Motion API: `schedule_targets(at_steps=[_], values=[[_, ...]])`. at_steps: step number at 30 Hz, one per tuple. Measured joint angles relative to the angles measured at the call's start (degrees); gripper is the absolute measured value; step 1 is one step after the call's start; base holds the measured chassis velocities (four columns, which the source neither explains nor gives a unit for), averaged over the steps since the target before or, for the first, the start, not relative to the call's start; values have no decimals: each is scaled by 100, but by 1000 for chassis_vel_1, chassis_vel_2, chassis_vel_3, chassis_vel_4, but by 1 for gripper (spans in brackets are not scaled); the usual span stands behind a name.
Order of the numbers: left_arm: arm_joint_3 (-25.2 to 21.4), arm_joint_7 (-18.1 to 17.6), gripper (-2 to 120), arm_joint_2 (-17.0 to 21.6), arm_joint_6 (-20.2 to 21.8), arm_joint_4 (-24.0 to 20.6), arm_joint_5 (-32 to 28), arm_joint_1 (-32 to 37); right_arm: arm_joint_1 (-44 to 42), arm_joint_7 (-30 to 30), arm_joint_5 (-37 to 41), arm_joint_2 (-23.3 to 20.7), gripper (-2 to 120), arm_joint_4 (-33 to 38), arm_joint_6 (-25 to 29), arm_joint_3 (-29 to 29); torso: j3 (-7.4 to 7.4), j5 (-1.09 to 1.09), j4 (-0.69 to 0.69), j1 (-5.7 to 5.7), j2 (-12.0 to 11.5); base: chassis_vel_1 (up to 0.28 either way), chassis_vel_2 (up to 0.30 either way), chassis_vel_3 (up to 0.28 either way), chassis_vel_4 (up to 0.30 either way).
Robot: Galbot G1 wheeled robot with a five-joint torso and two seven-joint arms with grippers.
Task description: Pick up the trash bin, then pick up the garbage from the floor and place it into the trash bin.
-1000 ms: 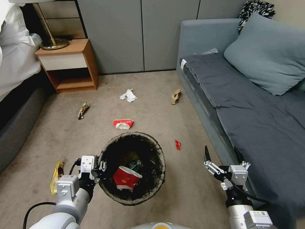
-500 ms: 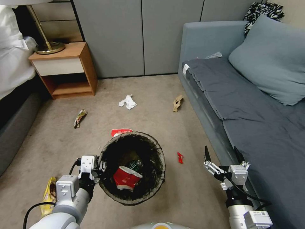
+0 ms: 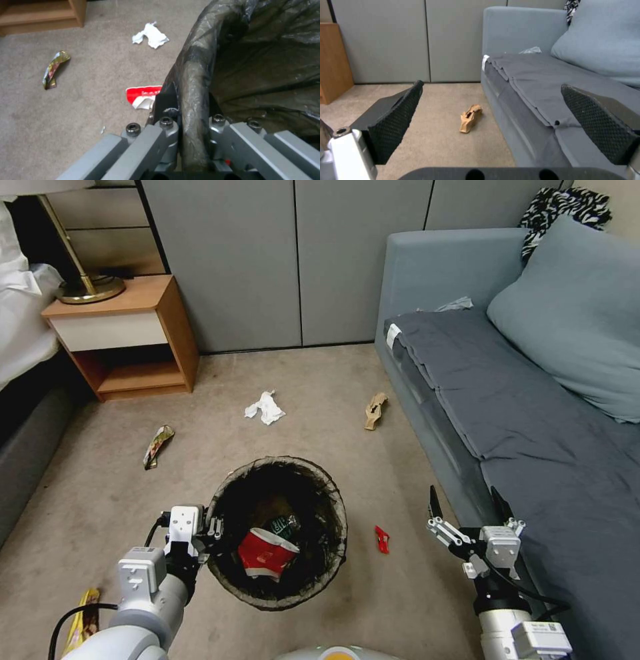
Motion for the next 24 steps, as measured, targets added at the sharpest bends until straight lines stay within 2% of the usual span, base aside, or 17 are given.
schedule_targets(at_steps=[24], values=[[0, 0, 2, 0, 0, 0, 0, 1, 0, 0, 0, 0, 100, 0, 0, 0, -1, 0, 0, -1, 0, 0, 0, 0, 0]])
